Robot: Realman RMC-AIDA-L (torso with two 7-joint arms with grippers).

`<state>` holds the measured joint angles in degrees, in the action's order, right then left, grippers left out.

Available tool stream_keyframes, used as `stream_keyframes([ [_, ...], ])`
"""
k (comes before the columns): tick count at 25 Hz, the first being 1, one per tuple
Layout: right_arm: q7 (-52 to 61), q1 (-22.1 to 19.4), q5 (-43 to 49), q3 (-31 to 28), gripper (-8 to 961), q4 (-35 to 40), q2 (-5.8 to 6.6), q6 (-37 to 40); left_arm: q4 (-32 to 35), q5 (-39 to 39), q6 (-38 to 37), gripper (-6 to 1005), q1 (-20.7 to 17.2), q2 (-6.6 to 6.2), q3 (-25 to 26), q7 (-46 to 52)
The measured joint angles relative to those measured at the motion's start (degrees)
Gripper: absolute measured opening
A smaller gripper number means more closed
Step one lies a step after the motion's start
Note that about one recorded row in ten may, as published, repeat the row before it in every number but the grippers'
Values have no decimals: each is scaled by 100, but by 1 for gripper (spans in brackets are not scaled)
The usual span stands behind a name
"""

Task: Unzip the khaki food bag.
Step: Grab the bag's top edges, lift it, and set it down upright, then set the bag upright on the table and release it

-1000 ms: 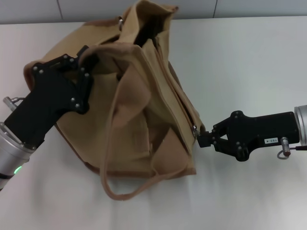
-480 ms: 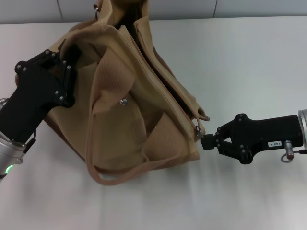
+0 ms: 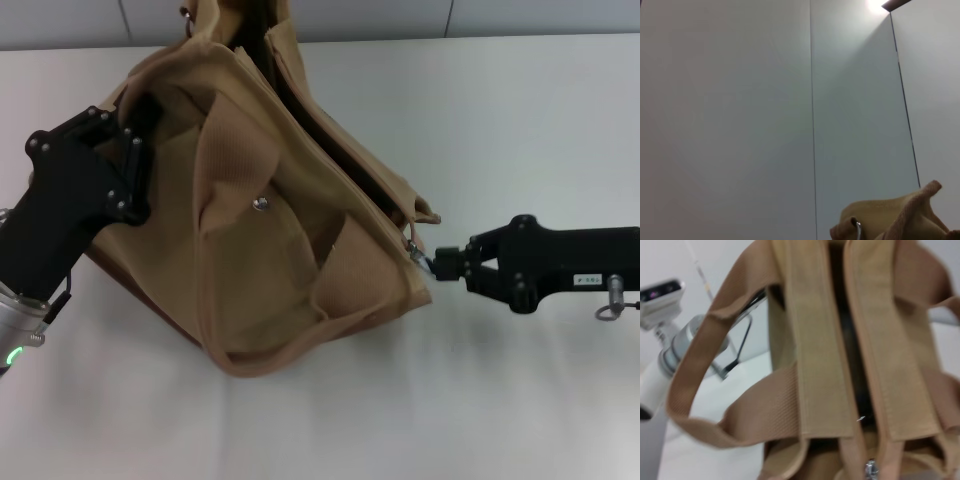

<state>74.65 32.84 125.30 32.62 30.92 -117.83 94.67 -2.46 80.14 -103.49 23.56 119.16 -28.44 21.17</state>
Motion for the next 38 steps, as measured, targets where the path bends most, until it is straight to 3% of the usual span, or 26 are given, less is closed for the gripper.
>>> stream_keyframes([
  [7, -493, -145, -14, -636, 153, 11, -45, -22, 0, 1, 35, 55, -12, -6, 41, 71],
  [13, -1199, -225, -56, -877, 318, -116, -121, -224, 0, 2, 39, 55, -11, -7, 41, 115],
  [19, -1945, -147, -305, -843, 516, -821, -137, -761, 0, 2, 41, 55, -10, -7, 41, 132],
  [28, -2841, 51, -680, -863, 352, -1701, -160, -1498, 0, 1, 89, 56, -10, -7, 41, 134],
  [35, -2967, 30, -835, -876, 195, -1797, -169, -1518, 0, 1, 164, 56, 5, -7, 42, 134],
  [37, -2971, 27, -861, -876, 30, -1824, -170, -1519, 0, 0, 215, 56, 9, -7, 41, 134],
  [38, -2971, 27, -861, -876, 25, -1824, -170, -1519, 0, 0, 215, 55, 9, -7, 41, 134],
])
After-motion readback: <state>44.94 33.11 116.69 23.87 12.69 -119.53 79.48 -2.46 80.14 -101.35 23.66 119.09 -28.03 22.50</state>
